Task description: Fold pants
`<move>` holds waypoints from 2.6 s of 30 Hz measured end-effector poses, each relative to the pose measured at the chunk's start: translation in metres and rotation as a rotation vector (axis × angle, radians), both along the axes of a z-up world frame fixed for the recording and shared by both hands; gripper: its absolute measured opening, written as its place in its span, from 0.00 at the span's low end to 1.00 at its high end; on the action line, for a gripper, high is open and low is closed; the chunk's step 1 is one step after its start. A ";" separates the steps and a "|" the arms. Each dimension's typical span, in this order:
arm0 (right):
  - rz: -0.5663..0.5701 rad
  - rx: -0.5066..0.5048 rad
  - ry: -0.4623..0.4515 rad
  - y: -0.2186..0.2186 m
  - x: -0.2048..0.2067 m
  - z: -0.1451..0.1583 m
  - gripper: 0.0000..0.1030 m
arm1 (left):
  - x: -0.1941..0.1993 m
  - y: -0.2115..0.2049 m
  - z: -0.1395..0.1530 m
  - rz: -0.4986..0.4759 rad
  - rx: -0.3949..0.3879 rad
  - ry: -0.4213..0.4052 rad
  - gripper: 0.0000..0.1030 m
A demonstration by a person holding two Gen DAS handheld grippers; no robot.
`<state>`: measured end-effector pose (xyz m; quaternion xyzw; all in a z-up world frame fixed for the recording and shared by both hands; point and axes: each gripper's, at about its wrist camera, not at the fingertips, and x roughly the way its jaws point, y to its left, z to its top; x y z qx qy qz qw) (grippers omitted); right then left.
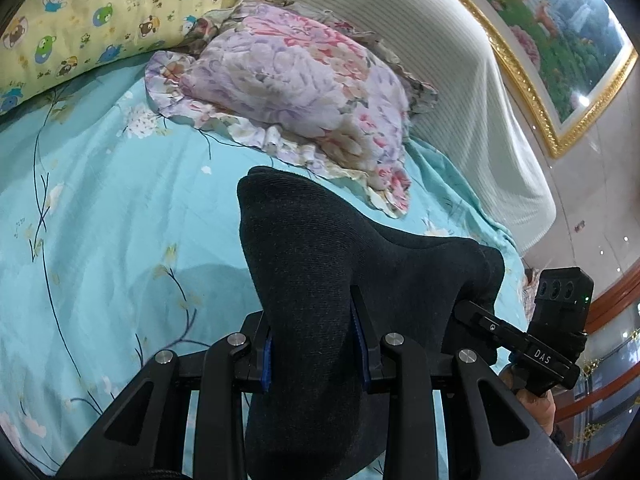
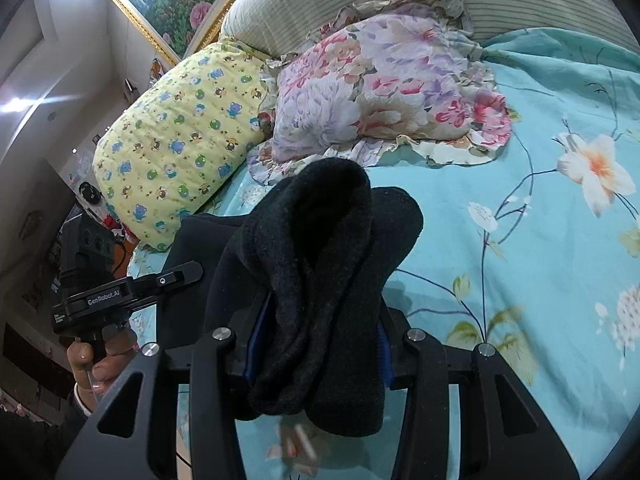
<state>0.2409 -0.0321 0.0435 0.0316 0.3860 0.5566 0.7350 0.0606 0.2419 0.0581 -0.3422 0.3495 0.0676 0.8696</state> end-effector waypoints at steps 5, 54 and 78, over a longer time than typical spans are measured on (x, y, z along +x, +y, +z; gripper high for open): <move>0.004 -0.007 0.019 0.011 0.007 -0.006 0.44 | 0.005 0.007 -0.004 0.010 0.006 0.013 0.29; -0.151 -0.006 -0.104 -0.003 0.008 -0.017 0.86 | -0.004 -0.032 -0.012 0.112 0.319 0.141 0.79; -0.141 -0.060 -0.334 -0.038 -0.079 -0.031 0.96 | -0.048 -0.100 -0.025 0.110 0.421 0.188 0.80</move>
